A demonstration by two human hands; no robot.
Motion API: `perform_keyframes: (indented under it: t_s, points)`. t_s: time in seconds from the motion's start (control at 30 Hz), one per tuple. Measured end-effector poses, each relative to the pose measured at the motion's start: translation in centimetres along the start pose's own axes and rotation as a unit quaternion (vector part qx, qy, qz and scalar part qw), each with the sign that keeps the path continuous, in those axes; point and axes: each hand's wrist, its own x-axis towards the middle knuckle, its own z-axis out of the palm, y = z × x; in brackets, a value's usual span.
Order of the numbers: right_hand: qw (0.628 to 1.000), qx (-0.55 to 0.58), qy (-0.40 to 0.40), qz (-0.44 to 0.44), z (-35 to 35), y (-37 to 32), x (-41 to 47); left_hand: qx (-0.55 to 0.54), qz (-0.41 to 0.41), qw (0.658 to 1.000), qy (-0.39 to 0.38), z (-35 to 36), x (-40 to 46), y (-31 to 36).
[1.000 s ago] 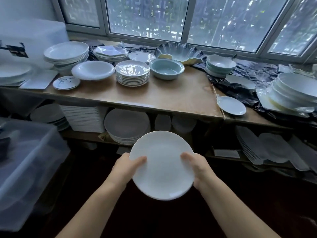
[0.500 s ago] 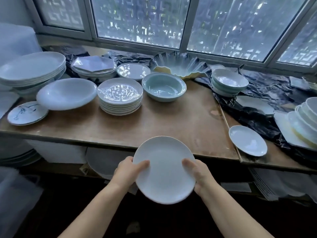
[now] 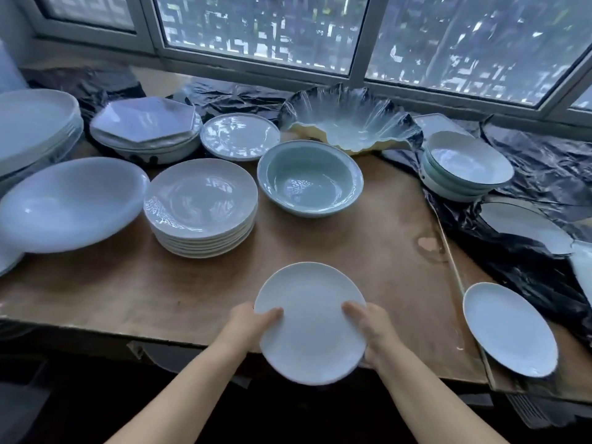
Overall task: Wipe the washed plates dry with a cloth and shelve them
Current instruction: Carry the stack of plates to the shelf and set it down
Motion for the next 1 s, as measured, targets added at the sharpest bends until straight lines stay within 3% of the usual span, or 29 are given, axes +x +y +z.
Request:
perform_keyframes:
  t_s: [0.5,0.73,0.9,1.0]
  points:
    - [0.986,-0.155,-0.060,-0.025,1.3,-4.0,11.1,0.043,-0.057,0.991,0.112,3.2,7.8,4.1]
    - [0.965,-0.245,-0.080,-0.045,0.7,-3.9,12.8,0.045,-0.055,0.990,0.121,3.3,8.1,4.2]
    - [0.922,-0.361,-0.075,-0.114,0.8,-5.7,11.6,0.161,-0.036,0.977,0.135,2.6,7.0,4.2]
    - [0.844,-0.484,-0.031,-0.230,1.6,-6.8,10.8,0.181,-0.008,0.964,0.194,1.6,5.2,3.9]
